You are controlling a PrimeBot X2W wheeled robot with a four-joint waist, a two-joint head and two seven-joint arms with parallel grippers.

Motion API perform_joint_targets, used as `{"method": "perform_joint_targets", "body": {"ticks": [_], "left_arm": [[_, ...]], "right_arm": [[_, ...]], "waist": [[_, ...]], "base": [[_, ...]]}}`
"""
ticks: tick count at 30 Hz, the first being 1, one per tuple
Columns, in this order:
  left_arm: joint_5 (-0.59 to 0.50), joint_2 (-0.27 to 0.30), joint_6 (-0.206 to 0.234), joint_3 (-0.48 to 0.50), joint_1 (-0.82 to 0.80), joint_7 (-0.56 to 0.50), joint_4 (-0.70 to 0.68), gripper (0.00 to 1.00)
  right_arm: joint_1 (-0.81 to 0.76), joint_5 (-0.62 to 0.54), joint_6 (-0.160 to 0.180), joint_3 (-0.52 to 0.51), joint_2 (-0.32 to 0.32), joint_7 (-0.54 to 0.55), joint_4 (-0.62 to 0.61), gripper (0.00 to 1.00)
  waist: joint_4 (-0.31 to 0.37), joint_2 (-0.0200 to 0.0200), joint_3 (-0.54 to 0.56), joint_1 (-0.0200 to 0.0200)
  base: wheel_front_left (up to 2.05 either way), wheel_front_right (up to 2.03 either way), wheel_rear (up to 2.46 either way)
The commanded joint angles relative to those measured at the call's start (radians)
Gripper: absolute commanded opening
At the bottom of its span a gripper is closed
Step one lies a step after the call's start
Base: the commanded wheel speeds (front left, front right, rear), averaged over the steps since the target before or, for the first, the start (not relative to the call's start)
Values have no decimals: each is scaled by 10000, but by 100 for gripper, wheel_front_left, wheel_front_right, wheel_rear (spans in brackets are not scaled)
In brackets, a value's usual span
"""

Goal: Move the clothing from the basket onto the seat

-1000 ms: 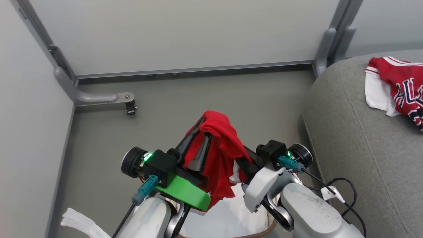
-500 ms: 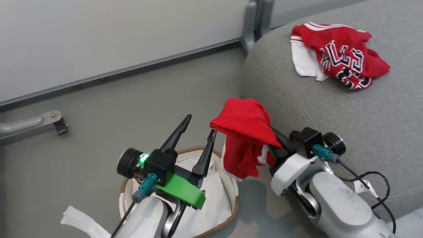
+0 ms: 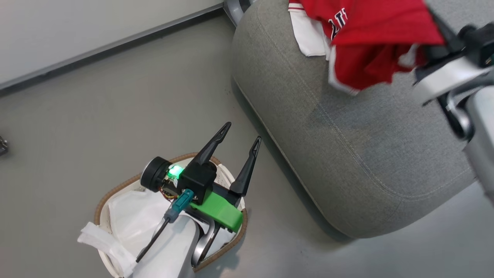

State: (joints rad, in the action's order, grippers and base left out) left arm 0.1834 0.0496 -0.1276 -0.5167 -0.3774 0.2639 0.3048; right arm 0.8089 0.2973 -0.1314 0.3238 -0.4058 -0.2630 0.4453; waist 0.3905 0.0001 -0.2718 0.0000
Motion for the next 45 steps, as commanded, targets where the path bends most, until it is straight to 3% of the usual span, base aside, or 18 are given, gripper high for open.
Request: {"method": "perform_joint_targets", "body": {"ticks": [1,8,12,17,22,23,24,25,26,33,40,45], "left_arm": [[-29,150,-38,29,-262,8,79,100],[-75,235,-39,-251,-780,8,140,100],[-109,283,-40,-177,-972,8,157,100],[-149,300,-40,-102,-1116,8,140,100],[-174,243,-40,100,-1161,8,116,100],[-178,235,-40,118,-1160,8,116,100],[-185,227,-40,148,-1160,8,133,100],[-186,221,-40,182,-1157,8,154,100],[-178,211,-41,216,-1142,8,194,100],[-301,193,-41,587,-855,8,374,100],[-348,168,8,1423,-135,8,480,100],[-468,152,47,2022,515,8,484,100]], "right_arm": [[635,-159,14,-207,-325,-23,239,0],[3006,-814,14,-961,-1774,-23,2013,0],[3896,-1028,14,-1376,-2223,-23,2938,0],[4108,-1293,14,-1756,-2235,-23,3877,0],[3402,-1360,14,-2219,-1753,-23,4550,0],[3248,-1351,14,-2318,-1664,-23,4610,4],[3014,-1367,14,-2438,-1557,-23,4671,24],[2801,-1416,14,-2531,-1465,-23,4728,78],[2501,-1494,14,-2619,-1328,-23,4792,100],[535,-1630,14,-3208,-780,-23,4185,100],[-1412,-1056,14,-4240,-90,-23,3207,100],[-2549,-895,14,-4152,559,-23,2461,100]], "waist": [[-248,-1,-952,0],[-1255,-1,-1899,0],[-1833,-1,-2421,0],[-2366,-1,-2857,0],[-2629,-1,-3027,0],[-2644,-1,-3024,0],[-2653,-1,-3014,0],[-2654,-1,-2990,0],[-2649,-1,-2939,0],[-2561,-1,-2256,0],[-2521,-1,-1327,0],[-2586,-1,-673,0]], "base": [[0,0,0],[0,0,0],[0,0,0],[0,0,0],[0,0,0],[0,0,0],[0,0,0],[0,0,0],[0,0,0],[0,0,0],[0,0,0],[0,0,0]]}}
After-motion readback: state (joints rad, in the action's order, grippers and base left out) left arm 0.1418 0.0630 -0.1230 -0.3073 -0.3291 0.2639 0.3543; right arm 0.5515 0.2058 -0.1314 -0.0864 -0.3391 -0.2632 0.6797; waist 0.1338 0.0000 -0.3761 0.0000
